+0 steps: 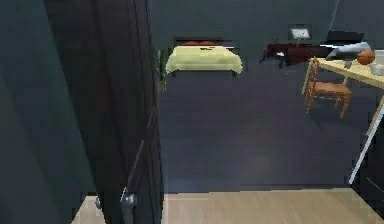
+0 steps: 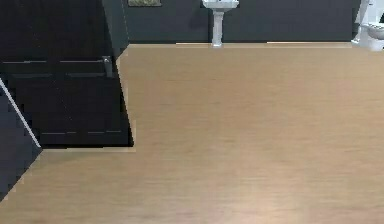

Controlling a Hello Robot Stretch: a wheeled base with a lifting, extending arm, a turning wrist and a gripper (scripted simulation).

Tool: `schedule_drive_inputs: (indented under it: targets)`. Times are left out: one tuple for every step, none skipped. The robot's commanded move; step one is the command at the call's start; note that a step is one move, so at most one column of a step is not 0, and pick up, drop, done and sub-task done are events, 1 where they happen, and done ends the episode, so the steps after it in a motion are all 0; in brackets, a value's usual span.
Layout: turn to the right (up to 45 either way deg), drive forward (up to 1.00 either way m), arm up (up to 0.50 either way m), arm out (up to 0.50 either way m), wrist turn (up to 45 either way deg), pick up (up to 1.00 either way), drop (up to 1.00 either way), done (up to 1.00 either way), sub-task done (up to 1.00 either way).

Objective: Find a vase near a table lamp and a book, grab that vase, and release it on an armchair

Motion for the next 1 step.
schedule_drive_inputs:
  targets:
    - [0.0, 1.00, 0.00, 0.00, 0.0, 0.00, 0.00, 0.00, 0.00]
